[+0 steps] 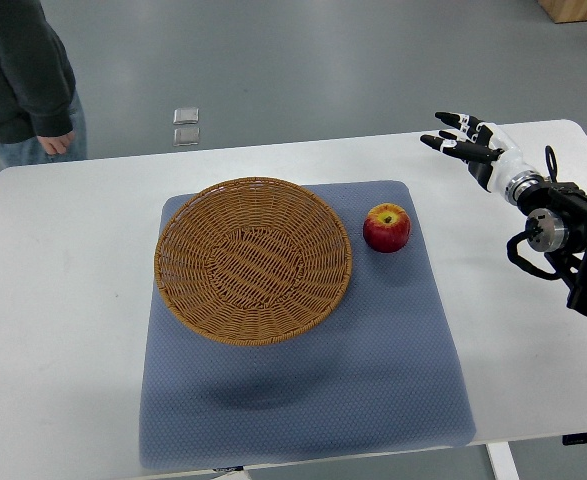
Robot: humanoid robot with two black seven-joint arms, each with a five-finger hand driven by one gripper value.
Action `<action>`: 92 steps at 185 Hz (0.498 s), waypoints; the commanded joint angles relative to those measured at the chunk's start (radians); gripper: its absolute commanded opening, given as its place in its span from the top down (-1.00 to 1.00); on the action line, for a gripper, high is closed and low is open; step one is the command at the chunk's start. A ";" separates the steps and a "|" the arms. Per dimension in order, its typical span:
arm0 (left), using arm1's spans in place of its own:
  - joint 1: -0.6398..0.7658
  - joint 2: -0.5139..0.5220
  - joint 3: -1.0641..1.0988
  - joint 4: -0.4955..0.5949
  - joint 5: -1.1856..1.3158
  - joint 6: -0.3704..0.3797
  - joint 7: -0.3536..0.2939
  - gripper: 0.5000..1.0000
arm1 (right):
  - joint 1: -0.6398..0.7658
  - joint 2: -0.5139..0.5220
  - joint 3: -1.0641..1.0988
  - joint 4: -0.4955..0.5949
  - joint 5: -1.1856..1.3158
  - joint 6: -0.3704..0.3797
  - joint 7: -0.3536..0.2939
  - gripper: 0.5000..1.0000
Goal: Place red apple in basket with right hand
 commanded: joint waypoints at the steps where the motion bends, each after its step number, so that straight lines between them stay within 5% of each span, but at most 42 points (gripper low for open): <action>1: 0.000 0.000 -0.001 0.000 0.000 0.000 0.000 -1.00 | 0.000 0.000 0.000 0.001 -0.001 0.000 0.000 -0.67; 54: 0.000 0.000 -0.004 0.000 -0.001 0.005 -0.001 -1.00 | 0.000 0.000 -0.005 0.000 -0.003 0.006 0.000 -0.67; 92: 0.000 0.000 0.001 0.000 0.000 0.005 -0.001 -1.00 | -0.006 -0.003 -0.018 0.000 -0.018 0.081 0.002 -0.67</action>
